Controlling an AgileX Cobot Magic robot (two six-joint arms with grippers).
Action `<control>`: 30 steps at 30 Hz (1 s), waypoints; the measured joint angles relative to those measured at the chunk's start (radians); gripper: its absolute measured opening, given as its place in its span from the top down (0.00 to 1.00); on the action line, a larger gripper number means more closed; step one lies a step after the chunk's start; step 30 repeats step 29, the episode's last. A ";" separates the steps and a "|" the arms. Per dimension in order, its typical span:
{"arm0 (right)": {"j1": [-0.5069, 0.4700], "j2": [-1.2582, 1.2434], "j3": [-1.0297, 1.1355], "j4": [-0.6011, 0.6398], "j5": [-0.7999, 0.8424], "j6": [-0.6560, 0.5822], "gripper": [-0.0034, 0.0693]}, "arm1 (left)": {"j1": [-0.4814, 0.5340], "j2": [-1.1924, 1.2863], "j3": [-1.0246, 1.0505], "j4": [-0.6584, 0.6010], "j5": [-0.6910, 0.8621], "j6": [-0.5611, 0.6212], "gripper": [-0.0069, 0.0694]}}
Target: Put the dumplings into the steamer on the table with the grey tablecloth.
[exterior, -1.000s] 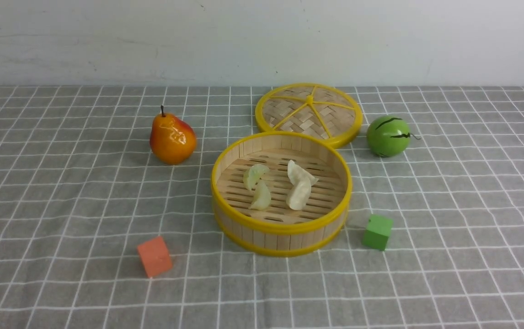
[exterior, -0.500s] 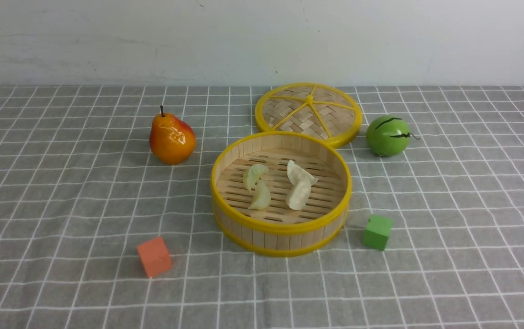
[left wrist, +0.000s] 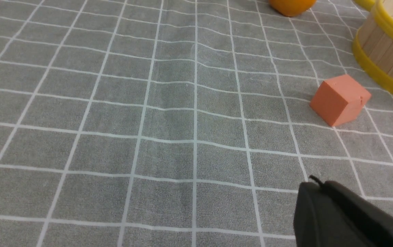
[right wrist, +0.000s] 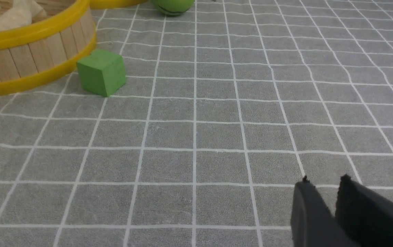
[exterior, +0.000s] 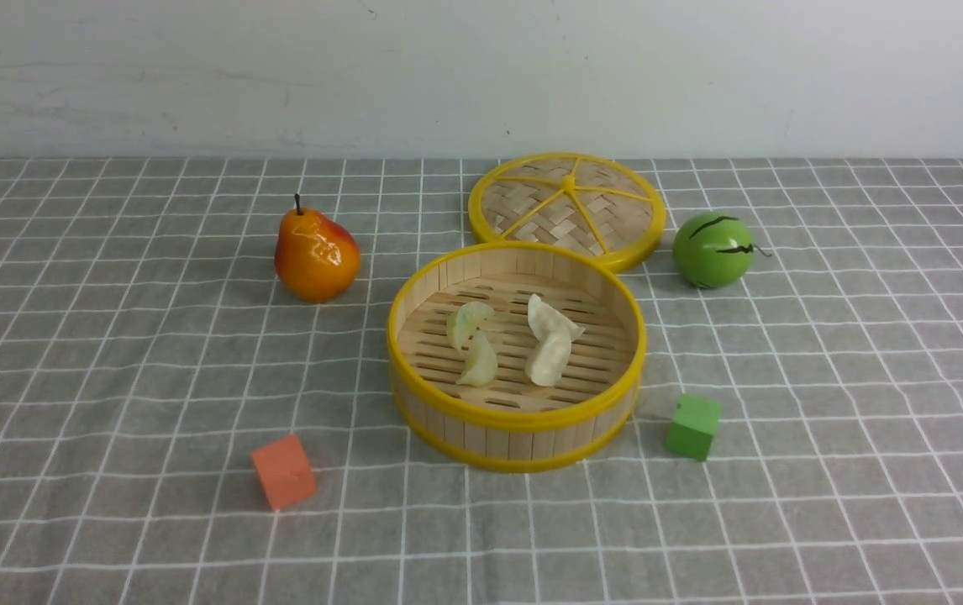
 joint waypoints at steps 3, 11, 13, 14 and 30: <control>0.000 0.000 0.000 0.000 0.000 0.000 0.76 | 0.000 0.000 0.000 0.000 0.000 0.000 0.93; 0.000 0.000 0.000 0.000 0.000 0.000 0.75 | 0.000 0.000 0.000 0.000 0.000 0.000 0.93; 0.000 0.000 0.000 0.000 0.000 0.000 0.74 | 0.000 0.000 0.000 0.000 0.000 0.000 0.93; 0.000 0.000 0.000 0.000 0.000 0.000 0.74 | 0.000 0.000 0.000 0.000 0.000 0.000 0.93; 0.000 0.000 0.000 0.000 0.000 0.000 0.72 | 0.000 0.000 0.000 0.000 0.000 0.000 0.92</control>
